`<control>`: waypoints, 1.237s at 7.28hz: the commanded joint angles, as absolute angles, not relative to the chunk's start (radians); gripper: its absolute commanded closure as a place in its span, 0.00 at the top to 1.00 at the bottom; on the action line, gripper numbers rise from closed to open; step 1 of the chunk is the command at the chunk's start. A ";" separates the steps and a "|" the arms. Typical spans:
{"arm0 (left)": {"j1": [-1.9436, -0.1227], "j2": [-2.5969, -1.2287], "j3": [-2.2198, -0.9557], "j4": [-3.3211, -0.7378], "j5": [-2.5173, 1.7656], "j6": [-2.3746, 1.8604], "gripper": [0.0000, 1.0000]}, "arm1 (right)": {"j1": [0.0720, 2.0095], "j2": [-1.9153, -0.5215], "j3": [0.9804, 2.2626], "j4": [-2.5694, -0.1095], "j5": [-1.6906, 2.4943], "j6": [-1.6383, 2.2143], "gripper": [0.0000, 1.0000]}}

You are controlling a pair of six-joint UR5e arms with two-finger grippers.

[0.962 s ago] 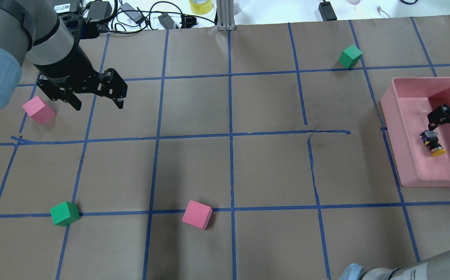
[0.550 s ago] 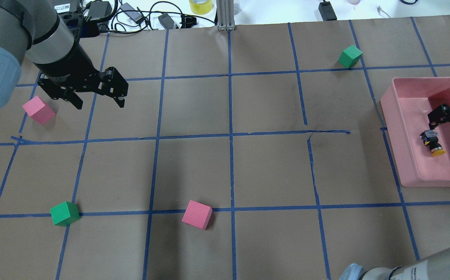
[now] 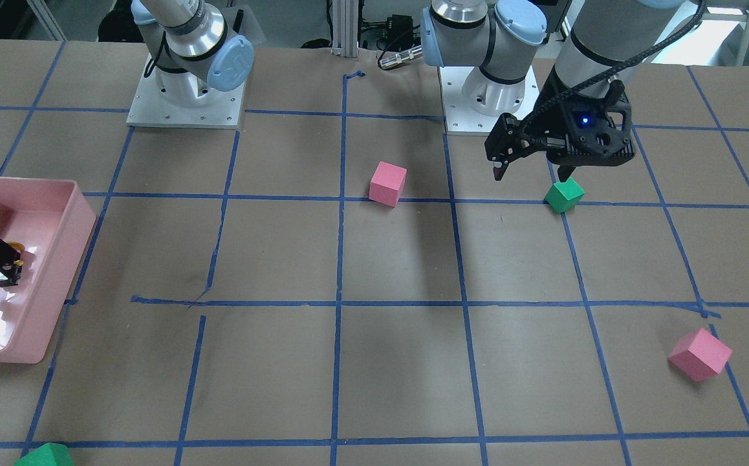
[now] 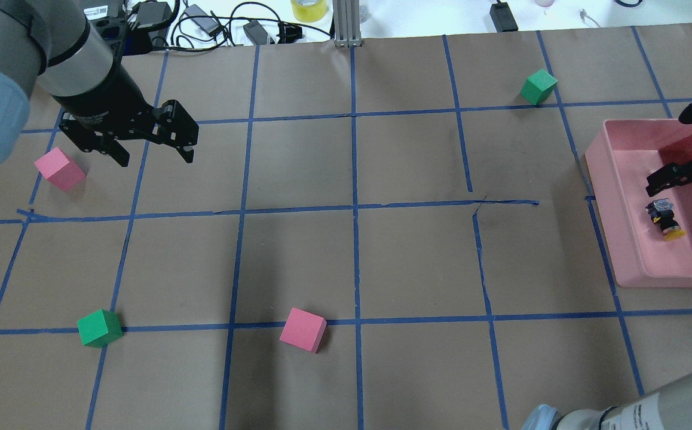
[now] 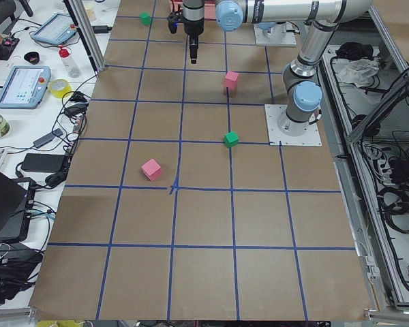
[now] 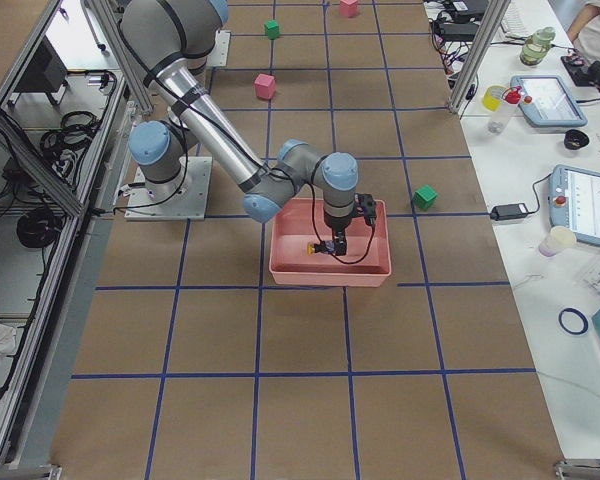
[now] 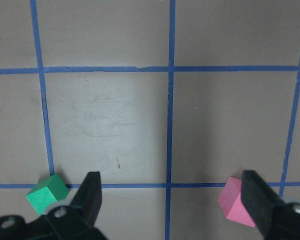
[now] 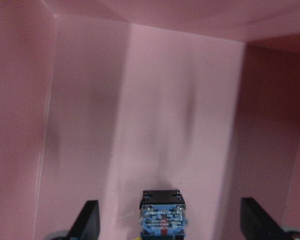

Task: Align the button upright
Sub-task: 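Lower the right gripper into the bin onto the black button switch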

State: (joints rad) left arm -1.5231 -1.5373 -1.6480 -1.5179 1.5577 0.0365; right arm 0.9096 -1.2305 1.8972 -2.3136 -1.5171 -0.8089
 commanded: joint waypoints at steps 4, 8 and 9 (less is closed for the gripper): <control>-1.526 -1.523 -1.654 -1.528 1.554 0.097 1.00 | 0.910 -1.223 1.901 -2.316 -1.488 -0.879 1.00; -1.526 -1.509 -1.651 -1.526 1.554 0.092 1.00 | 0.908 -1.226 1.942 -2.330 -1.500 -0.881 1.00; -1.526 -1.496 -1.651 -1.545 1.554 0.091 1.00 | 0.908 -1.224 1.941 -2.341 -1.506 -0.879 1.00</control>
State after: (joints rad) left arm -1.5256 -1.5079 -1.6496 -1.5303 1.5541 0.0928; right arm 0.9083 -1.2247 1.9387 -2.3296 -1.4994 -0.8800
